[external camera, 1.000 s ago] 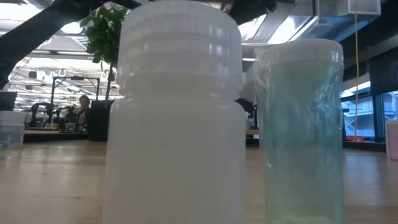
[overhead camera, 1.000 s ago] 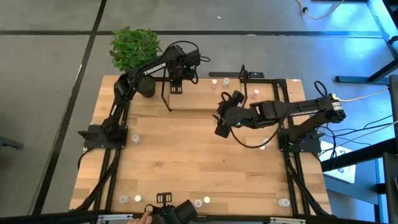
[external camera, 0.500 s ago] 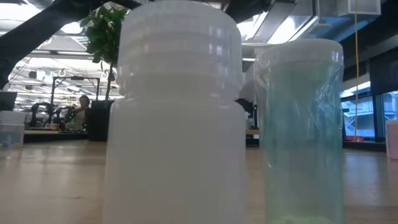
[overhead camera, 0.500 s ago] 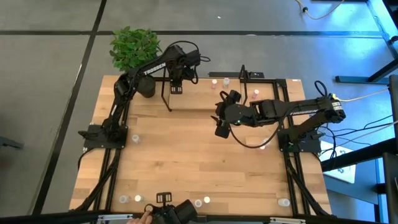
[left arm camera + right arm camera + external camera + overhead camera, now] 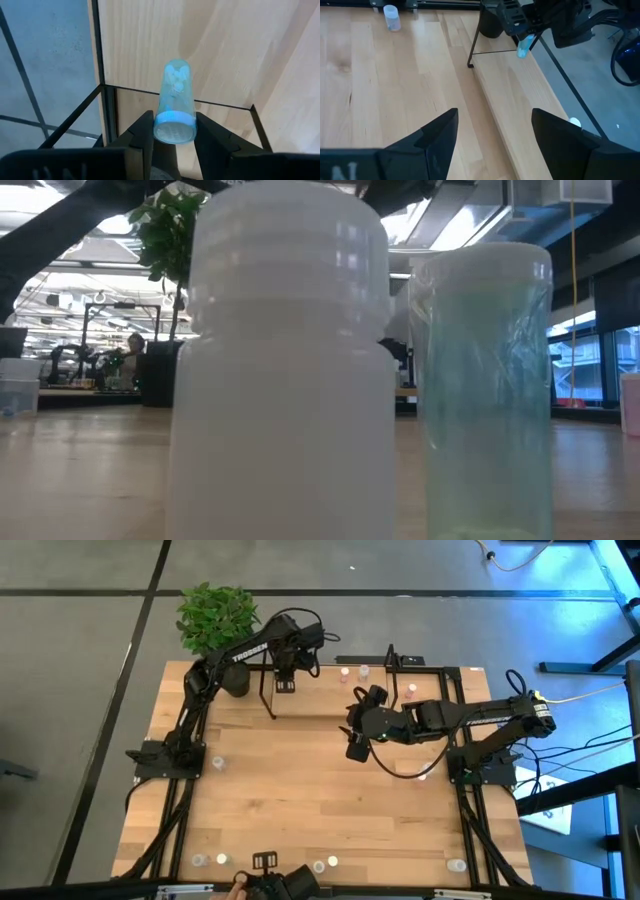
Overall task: Pick and place medicine bottles onto shelf by color
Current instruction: Put the top blue medicine bottle on the shelf, then put the bottom left white medicine bottle on the shelf
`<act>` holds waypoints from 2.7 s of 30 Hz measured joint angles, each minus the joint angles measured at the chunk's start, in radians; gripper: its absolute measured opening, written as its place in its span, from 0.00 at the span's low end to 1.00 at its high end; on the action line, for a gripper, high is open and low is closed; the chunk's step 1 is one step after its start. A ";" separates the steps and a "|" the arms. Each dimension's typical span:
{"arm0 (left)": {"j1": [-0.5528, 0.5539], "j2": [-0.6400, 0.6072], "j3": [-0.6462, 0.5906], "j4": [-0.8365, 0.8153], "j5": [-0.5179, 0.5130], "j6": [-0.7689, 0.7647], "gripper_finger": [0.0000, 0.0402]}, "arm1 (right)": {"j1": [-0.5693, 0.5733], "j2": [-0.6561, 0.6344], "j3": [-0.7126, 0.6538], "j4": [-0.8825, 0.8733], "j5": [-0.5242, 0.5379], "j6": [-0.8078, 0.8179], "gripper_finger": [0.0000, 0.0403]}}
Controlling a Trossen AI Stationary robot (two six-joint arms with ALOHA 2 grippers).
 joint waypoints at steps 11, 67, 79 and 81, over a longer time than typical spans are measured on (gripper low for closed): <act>0.015 0.000 -0.104 0.044 -0.055 0.022 0.25 | 0.000 0.000 0.000 0.000 0.000 0.000 0.63; 0.034 0.068 -0.147 0.170 -0.127 0.216 0.33 | 0.000 0.000 0.000 0.000 0.000 -0.002 0.63; 0.032 0.071 -0.150 0.172 -0.126 0.236 0.49 | 0.000 0.000 0.000 0.000 0.000 -0.002 0.63; 0.032 0.071 -0.150 0.172 -0.134 0.237 0.53 | 0.000 0.000 0.000 0.000 0.000 -0.002 0.63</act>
